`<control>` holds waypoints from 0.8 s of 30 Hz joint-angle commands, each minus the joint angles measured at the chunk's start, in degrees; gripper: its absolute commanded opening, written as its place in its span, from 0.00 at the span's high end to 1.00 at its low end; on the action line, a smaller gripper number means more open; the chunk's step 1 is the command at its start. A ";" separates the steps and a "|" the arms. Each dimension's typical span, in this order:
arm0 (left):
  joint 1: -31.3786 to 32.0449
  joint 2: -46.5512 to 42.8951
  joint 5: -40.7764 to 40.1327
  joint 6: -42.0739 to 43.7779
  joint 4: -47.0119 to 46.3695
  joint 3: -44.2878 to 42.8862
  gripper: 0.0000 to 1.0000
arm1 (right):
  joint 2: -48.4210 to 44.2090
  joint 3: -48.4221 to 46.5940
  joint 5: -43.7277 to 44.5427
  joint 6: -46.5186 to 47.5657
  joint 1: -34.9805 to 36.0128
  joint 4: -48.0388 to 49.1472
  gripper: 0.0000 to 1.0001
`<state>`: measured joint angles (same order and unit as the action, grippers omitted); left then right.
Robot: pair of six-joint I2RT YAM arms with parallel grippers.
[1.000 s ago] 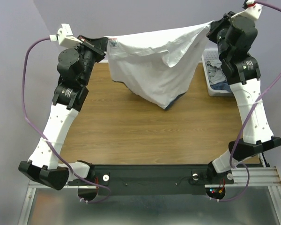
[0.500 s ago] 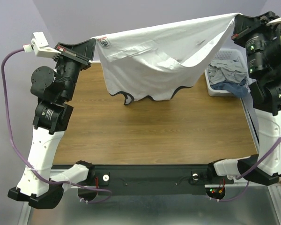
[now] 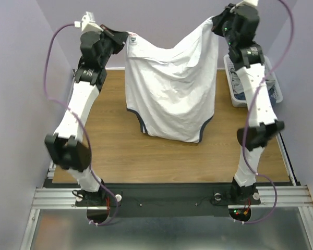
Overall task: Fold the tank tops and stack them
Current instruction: Flatten the tank top out
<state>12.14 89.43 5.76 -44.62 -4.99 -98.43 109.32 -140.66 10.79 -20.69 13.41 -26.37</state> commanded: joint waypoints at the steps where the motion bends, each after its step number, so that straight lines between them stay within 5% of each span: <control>1: -2.30 11.00 12.59 0.06 -8.19 -17.27 1.00 | 8.70 -16.52 -6.74 0.30 -1.63 3.60 1.00; 5: -3.09 24.54 19.45 1.03 -0.56 -46.18 1.00 | 5.48 -8.89 -7.10 0.30 -2.51 17.44 1.00; 8: -4.84 25.37 20.96 -0.72 -4.12 -51.43 1.00 | 1.52 -6.81 -6.04 0.65 -3.04 22.23 1.00; 14: -7.13 11.66 21.49 0.41 -9.78 -32.54 1.00 | -6.63 -3.32 -6.04 0.30 -3.21 23.47 1.00; 20: -7.13 1.47 20.25 -3.35 -10.82 -5.94 1.00 | -19.38 28.90 -4.46 -0.93 -3.21 23.12 1.00; 24: -5.91 -8.53 18.07 -8.02 -14.51 27.83 1.00 | -29.93 55.70 -2.44 -4.26 -3.21 20.84 0.99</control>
<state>5.10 83.15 24.82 -48.01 -17.69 -93.71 81.97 -106.17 6.02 -21.63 10.50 -1.23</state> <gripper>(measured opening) 0.025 0.017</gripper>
